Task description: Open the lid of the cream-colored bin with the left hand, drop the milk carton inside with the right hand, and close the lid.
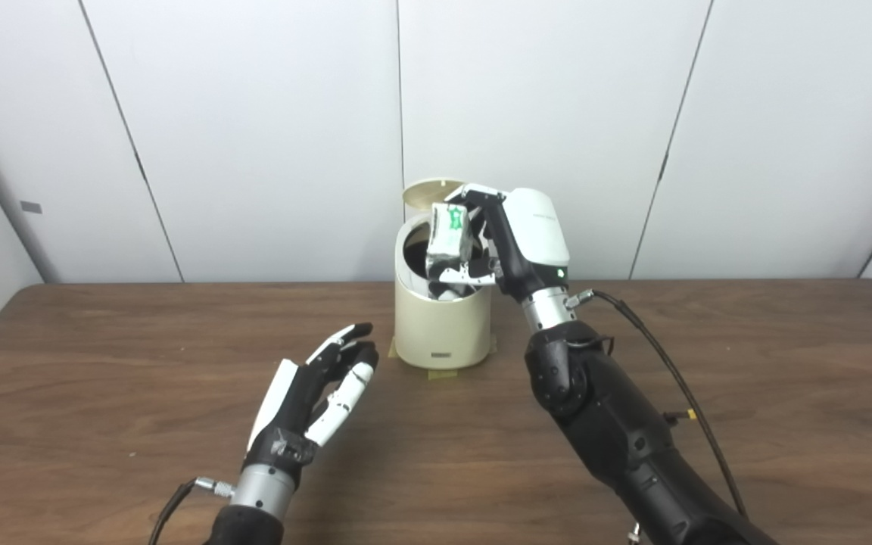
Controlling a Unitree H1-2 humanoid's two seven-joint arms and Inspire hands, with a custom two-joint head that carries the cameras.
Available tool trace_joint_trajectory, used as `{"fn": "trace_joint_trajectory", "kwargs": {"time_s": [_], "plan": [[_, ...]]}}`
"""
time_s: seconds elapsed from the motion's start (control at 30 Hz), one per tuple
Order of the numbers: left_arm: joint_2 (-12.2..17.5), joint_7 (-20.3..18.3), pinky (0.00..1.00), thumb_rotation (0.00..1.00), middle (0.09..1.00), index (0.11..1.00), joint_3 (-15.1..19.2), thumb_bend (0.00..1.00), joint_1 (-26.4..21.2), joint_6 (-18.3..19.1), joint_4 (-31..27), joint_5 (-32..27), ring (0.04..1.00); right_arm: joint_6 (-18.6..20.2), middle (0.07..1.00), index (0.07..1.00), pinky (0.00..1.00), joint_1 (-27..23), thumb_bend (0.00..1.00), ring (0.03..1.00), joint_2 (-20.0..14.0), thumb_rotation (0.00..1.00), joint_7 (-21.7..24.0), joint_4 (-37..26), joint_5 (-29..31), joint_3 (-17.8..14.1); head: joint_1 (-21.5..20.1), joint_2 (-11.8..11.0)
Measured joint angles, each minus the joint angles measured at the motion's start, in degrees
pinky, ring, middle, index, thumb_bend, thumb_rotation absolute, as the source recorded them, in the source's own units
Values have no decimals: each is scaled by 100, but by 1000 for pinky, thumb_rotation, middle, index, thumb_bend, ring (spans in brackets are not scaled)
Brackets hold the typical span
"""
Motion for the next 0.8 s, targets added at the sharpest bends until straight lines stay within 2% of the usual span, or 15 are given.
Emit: {"fn": "trace_joint_trajectory", "kwargs": {"time_s": [0.03,0.07,0.13,0.17,0.2,0.23,0.33,0.47,0.63,0.67,0.7,0.73,0.8], "plan": [[0,1,879,803,837,886,0,487,0,0,0,0,867,91,620,508,340,6,485,485,0,0,100,-21,30,1,0,0],[1,1,880,797,836,881,-1,481,0,-2,0,0,867,133,650,581,386,15,475,523,5,0,153,-45,86,-3,0,0],[1,3,875,787,835,874,-6,474,0,-13,1,0,865,168,685,647,426,48,467,567,-5,0,285,-155,135,-10,0,0],[1,3,867,777,835,872,-8,467,0,-16,1,0,863,193,678,652,432,59,728,564,-8,0,321,-181,151,-9,0,0],[0,3,864,771,835,871,-9,463,0,-17,1,-2,861,218,674,654,434,68,862,562,-9,0,339,-198,161,-8,0,0],[0,2,854,763,835,888,-13,456,0,-19,1,-4,857,249,670,650,443,70,945,566,-9,0,353,-208,167,-7,0,0],[1,2,847,739,843,971,-19,438,2,-28,1,-16,852,362,646,617,462,70,990,567,-9,3,399,-273,166,-1,-18,0],[14,-17,826,630,857,999,-27,394,5,-145,3,-121,846,451,583,600,383,80,978,489,-15,1,492,-407,175,-6,26,9],[44,-64,852,545,853,978,-84,357,4,-236,10,-173,851,535,588,566,414,107,944,505,-19,0,529,-498,217,-33,8,9],[47,-79,857,542,852,972,-87,355,4,-242,15,-173,853,539,541,526,410,125,742,490,-18,0,525,-527,221,-45,8,18],[50,-90,861,542,852,967,-91,353,3,-243,24,-170,855,534,523,523,402,144,633,449,-18,0,508,-547,232,-58,8,18],[51,-99,865,550,852,963,-93,354,3,-243,34,-166,857,520,505,530,383,170,564,415,-15,0,476,-563,250,-83,0,26],[50,-103,853,571,848,955,-94,365,3,-243,49,-146,850,469,499,523,362,245,529,394,-13,0,370,-626,313,-156,-9,18]]}}
